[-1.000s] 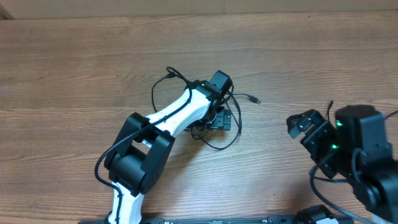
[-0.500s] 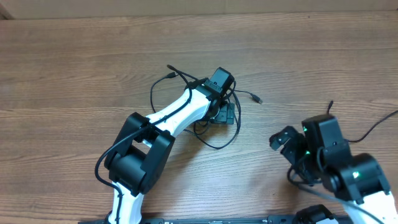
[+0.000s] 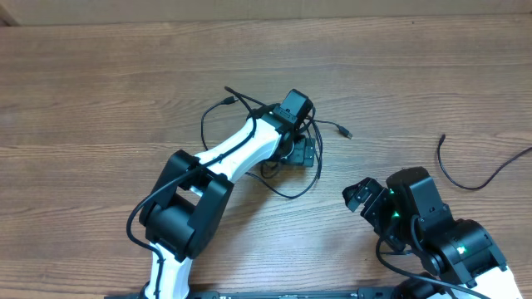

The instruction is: Untangle cables

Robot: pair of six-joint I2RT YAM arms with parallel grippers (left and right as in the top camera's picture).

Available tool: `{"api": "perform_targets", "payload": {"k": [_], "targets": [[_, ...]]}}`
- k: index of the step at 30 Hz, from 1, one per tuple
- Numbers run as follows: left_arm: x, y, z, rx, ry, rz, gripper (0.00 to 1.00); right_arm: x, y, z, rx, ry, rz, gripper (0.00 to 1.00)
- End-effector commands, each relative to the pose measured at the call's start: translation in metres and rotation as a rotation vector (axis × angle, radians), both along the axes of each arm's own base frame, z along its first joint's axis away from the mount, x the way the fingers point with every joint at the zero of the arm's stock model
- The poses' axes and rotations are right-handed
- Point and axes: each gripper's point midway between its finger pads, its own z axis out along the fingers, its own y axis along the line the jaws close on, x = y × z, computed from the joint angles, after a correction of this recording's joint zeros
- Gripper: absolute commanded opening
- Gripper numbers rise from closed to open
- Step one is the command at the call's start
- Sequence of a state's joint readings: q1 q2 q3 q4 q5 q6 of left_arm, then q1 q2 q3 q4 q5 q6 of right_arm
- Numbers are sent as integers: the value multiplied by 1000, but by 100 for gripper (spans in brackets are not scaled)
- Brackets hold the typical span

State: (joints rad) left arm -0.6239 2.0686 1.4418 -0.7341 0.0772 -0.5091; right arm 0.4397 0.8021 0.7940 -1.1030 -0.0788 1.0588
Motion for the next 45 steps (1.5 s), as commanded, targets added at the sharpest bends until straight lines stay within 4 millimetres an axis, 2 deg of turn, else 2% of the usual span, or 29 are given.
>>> {"api": "perform_targets", "payload": {"k": [1,4,8,14,21,26,28,33,38,42,45], "targets": [[8,8,24,-8,20,-31,100,0,3,2,19,-5,-3,100],[14,23,47,17,51,-21,99,3,4,4,26,-20,-4,100],[29,37,90,14,45,11,100,5,5,5,30,-29,-4,100],[43,42,148,-11,-20,0,100,6,5,0,18,-4,-4,100],[37,54,212,-27,-160,-17,99,8,7,-16,-16,70,-4,100],[28,86,265,42,-321,32,100,13,10,-21,-21,83,1,100],[17,100,284,67,-369,52,99,19,13,-18,-8,57,2,100],[-6,126,305,110,-413,96,99,24,17,-15,10,36,6,100],[-27,148,317,150,-452,128,99,24,18,-14,16,36,9,100],[-37,151,307,135,-440,148,99,22,20,-14,27,41,21,100],[-40,142,289,75,-405,165,99,22,22,-14,15,27,72,100]]}}
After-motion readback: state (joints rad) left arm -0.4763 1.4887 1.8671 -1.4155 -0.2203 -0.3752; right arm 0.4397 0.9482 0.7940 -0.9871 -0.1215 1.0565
